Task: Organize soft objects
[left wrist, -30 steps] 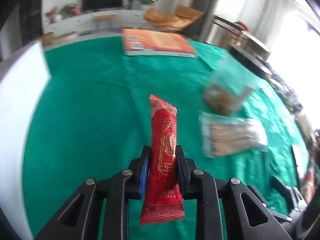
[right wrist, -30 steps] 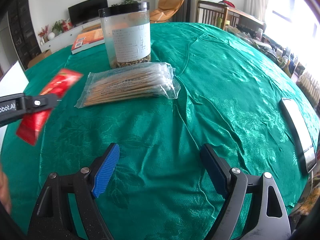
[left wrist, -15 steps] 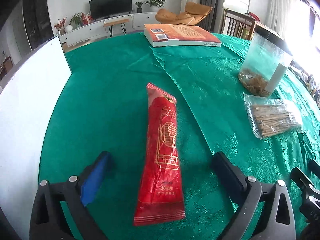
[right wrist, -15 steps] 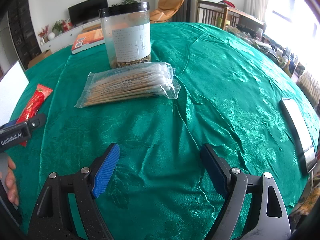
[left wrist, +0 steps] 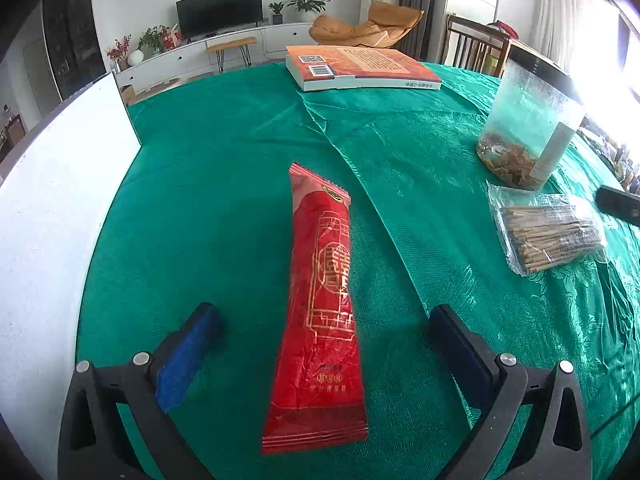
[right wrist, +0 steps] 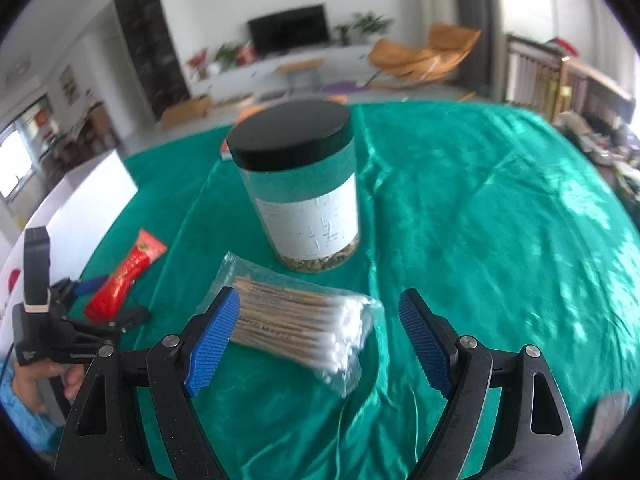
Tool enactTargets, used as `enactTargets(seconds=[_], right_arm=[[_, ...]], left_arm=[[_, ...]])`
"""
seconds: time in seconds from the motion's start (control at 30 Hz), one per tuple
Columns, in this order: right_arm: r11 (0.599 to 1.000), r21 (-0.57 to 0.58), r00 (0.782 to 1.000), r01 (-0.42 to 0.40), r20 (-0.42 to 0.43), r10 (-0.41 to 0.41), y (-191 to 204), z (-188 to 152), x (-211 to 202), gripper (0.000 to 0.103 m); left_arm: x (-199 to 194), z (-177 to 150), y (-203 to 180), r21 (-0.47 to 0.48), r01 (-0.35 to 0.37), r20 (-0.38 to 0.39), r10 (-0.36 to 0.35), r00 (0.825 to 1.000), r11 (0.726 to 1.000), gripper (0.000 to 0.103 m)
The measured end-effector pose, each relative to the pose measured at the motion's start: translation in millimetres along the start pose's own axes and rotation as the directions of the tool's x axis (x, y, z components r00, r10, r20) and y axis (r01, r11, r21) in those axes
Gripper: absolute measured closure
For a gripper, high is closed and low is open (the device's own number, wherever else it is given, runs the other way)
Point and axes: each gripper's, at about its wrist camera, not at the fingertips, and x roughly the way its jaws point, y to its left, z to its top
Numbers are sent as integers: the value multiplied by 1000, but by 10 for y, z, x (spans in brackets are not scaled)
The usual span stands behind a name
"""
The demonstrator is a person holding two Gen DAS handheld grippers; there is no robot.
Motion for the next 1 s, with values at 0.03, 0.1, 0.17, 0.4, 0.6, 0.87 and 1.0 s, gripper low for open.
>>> enactTargets(seconds=[0.03, 0.1, 0.17, 0.4, 0.6, 0.87, 1.0], right_arm=[[1000, -5, 1000, -9, -20, 9, -11, 12, 100, 19], [999, -7, 997, -38, -64, 38, -13, -14, 288, 18], [994, -22, 985, -103, -141, 99, 55, -106, 395, 18], [903, -420, 978, -90, -211, -1, 755, -263, -61, 19], [810, -581, 953, -86, -285, -103, 1128, -60, 582, 19], [925, -364, 924, -105, -379, -44, 821, -97, 572, 64], [970, -237, 931, -57, -363, -34, 472, -325, 122, 68]], left_arm=[[2, 5, 4, 0, 1, 0, -1, 1000, 1000, 0], [4, 7, 4, -1, 1, 0, -1, 1000, 1000, 0], [14, 10, -4, 0, 1, 0, -1, 1000, 1000, 0], [13, 0, -13, -3, -2, 1, 2, 1000, 1000, 0], [8, -4, -8, -7, 4, 3, -4, 1000, 1000, 0], [22, 2, -14, -7, 2, 3, -2, 1000, 1000, 0], [25, 5, -15, -7, 2, 3, -2, 1000, 1000, 0]])
